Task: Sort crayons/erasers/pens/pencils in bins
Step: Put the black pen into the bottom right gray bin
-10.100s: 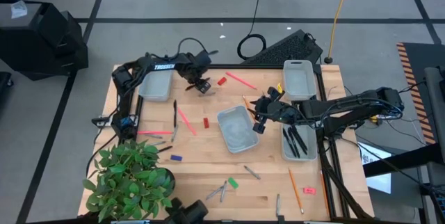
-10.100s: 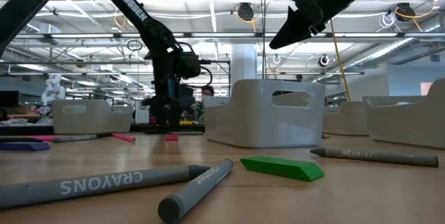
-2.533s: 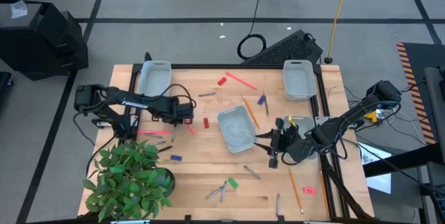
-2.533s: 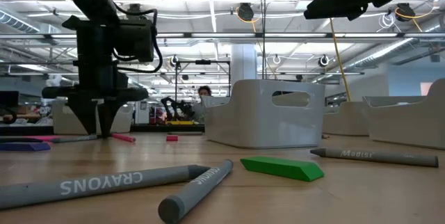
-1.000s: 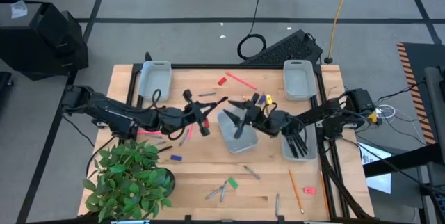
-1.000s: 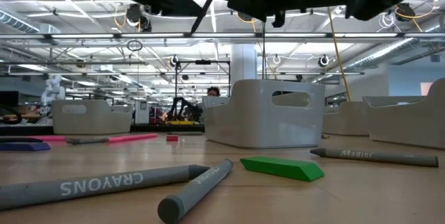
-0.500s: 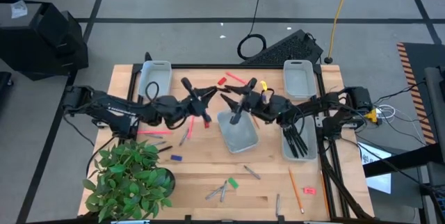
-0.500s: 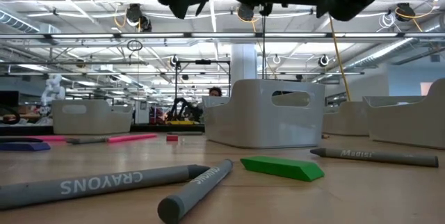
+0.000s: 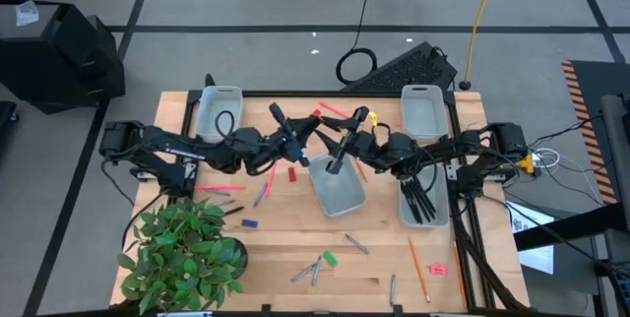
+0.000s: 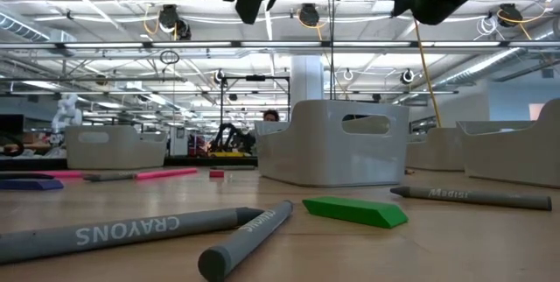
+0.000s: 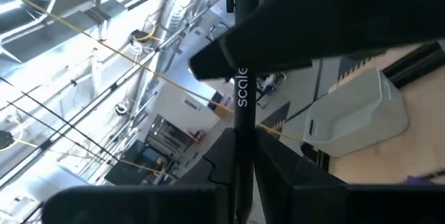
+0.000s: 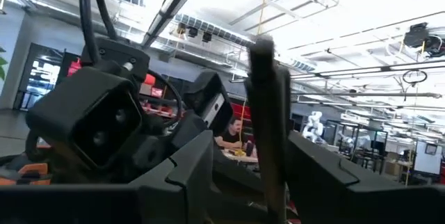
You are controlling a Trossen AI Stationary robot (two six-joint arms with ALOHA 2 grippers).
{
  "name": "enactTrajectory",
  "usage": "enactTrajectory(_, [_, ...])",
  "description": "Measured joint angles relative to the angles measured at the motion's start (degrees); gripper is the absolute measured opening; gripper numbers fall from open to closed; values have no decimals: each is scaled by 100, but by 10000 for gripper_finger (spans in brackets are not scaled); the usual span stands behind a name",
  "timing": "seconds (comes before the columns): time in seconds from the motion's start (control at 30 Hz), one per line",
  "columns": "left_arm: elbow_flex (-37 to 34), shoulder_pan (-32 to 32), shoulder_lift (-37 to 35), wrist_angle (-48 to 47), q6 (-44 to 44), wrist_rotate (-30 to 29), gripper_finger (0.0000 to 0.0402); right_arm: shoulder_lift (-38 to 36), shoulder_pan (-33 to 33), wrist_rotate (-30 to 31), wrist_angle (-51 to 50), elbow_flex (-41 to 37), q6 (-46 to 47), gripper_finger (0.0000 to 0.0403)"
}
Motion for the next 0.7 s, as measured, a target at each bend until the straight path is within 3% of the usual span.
enactTrajectory(0.3, [31, 2, -13, 28, -28, -52, 37, -2, -20, 295, -49, 0, 1, 129])
enactTrajectory(0.7, [33, 0, -17, 4, -202, -102, 38, -2, -117, 325, -42, 0, 152, 28])
